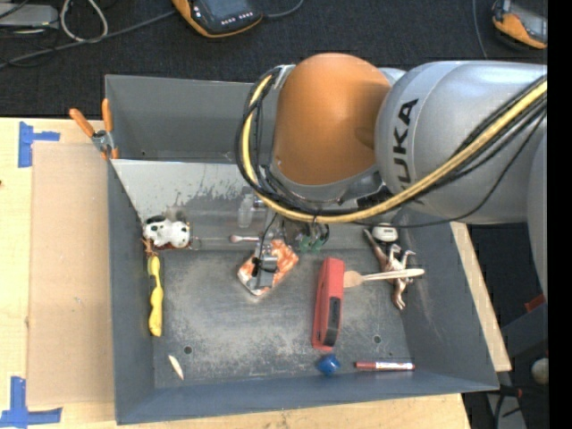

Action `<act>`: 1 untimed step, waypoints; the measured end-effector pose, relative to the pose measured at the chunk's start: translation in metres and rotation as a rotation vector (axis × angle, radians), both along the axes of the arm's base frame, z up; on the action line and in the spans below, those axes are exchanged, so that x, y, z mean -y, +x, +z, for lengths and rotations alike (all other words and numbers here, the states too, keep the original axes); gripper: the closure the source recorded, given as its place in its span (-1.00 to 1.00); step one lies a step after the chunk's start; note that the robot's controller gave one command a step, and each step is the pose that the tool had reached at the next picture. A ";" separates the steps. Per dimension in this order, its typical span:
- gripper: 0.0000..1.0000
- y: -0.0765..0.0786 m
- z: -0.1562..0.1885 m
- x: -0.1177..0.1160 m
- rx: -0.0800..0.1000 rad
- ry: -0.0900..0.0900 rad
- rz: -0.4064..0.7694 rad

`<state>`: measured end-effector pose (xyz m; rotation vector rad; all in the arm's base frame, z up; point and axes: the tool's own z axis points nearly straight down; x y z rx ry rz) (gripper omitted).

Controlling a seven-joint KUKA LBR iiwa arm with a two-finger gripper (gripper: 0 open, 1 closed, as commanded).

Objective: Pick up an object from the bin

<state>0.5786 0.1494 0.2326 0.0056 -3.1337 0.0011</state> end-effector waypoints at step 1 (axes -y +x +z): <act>-1.00 0.001 0.005 0.001 0.007 0.001 -0.004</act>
Offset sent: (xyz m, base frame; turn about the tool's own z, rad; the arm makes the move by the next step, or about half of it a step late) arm 0.0138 -0.0754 -0.0233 0.0125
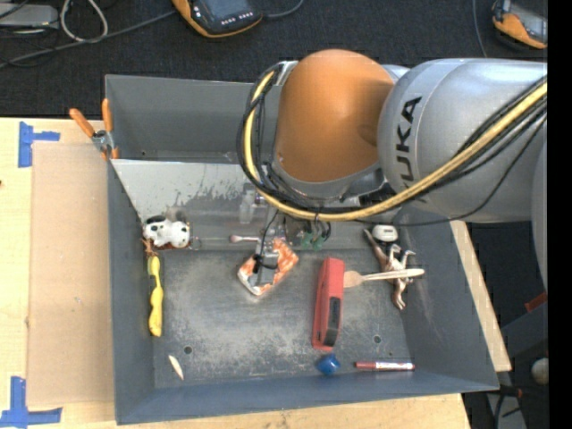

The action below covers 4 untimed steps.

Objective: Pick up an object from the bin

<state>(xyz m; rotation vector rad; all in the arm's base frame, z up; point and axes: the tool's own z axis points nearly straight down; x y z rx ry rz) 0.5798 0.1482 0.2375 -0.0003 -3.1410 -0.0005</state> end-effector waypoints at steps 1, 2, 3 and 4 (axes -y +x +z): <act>-1.00 0.013 -0.029 0.073 -0.005 0.000 -0.008; -1.00 0.009 -0.062 0.077 -0.001 0.004 -0.030; -1.00 0.011 -0.051 0.074 0.000 0.001 0.047; -1.00 0.027 -0.129 0.061 0.003 0.003 0.111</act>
Offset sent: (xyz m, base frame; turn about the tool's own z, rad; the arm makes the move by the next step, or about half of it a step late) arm 0.0091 -0.0774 -0.0592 0.0313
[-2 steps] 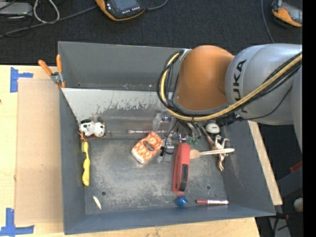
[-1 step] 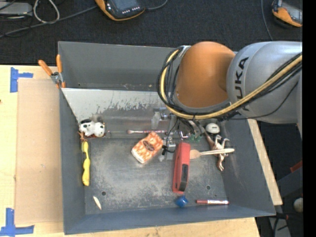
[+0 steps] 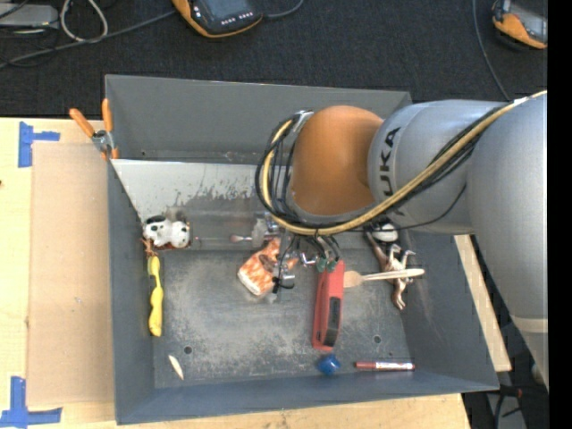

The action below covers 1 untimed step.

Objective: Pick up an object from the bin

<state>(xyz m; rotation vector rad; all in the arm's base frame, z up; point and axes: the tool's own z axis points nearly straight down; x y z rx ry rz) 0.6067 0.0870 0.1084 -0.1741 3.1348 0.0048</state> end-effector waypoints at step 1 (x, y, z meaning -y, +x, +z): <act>1.00 0.016 -0.036 0.025 0.010 0.002 -0.084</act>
Offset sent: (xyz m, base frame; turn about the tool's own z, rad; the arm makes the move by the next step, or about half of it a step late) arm 0.0000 0.0000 0.0000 0.0000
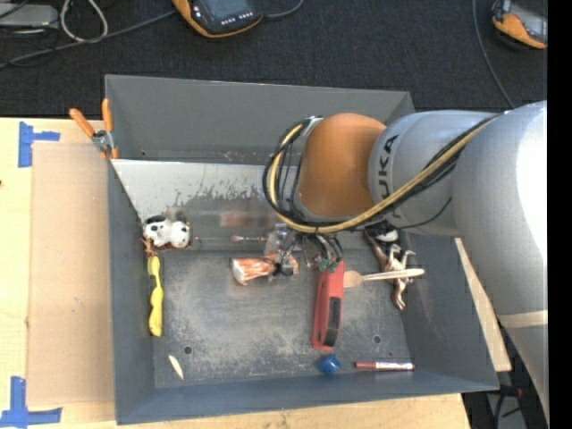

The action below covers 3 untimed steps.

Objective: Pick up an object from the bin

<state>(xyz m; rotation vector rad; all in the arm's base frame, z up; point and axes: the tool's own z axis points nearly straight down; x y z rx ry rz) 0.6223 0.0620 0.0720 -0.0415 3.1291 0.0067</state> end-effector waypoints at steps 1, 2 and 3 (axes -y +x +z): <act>1.00 0.000 0.000 0.000 0.000 0.000 -0.001; 1.00 -0.015 0.071 -0.005 -0.004 0.000 0.012; 1.00 -0.029 0.127 0.005 -0.002 0.000 0.009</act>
Offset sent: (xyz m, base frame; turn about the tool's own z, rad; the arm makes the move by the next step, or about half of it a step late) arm -0.0154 0.0061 0.0852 -0.0190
